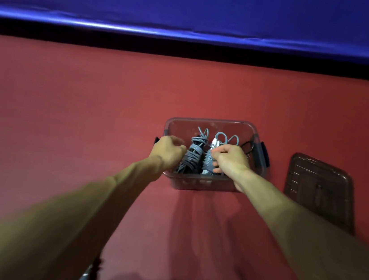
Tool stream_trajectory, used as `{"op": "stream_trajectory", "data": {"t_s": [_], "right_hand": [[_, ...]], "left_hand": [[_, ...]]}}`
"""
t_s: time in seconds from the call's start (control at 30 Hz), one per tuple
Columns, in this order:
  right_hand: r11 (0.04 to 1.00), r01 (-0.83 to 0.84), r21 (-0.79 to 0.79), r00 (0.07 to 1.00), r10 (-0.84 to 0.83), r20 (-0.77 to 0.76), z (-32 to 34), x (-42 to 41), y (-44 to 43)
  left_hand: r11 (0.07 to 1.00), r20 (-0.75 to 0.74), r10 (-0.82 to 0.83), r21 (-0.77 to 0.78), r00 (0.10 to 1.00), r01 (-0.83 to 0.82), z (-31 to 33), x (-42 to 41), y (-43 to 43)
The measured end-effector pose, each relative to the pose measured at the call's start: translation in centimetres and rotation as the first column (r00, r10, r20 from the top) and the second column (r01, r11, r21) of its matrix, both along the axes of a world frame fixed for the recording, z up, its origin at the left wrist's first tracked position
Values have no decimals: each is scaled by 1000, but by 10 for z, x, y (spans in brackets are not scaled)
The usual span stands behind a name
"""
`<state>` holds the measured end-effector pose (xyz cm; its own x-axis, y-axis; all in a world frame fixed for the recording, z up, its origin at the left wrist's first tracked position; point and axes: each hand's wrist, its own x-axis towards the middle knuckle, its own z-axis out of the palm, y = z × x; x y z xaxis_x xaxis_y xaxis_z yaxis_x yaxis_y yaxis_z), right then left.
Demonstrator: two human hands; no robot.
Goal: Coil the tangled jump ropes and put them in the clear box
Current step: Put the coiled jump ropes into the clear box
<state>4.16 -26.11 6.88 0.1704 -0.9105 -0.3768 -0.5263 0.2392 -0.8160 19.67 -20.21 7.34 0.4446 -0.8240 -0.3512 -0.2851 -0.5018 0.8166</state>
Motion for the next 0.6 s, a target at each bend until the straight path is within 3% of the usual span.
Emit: {"op": "stream_trajectory", "data": {"t_s": [0.2, 0.37, 0.6], "right_hand": [[992, -67, 105, 997, 63, 42, 22, -3, 80], [969, -126, 215, 990, 109, 89, 31, -5, 167], [917, -119, 380, 993, 102, 63, 13, -5, 274]], "left_hand": [[994, -84, 89, -57, 992, -94, 26, 5, 85], [997, -117, 32, 73, 993, -23, 44, -1, 175], [969, -72, 17, 249, 997, 2, 11, 7, 266]]}}
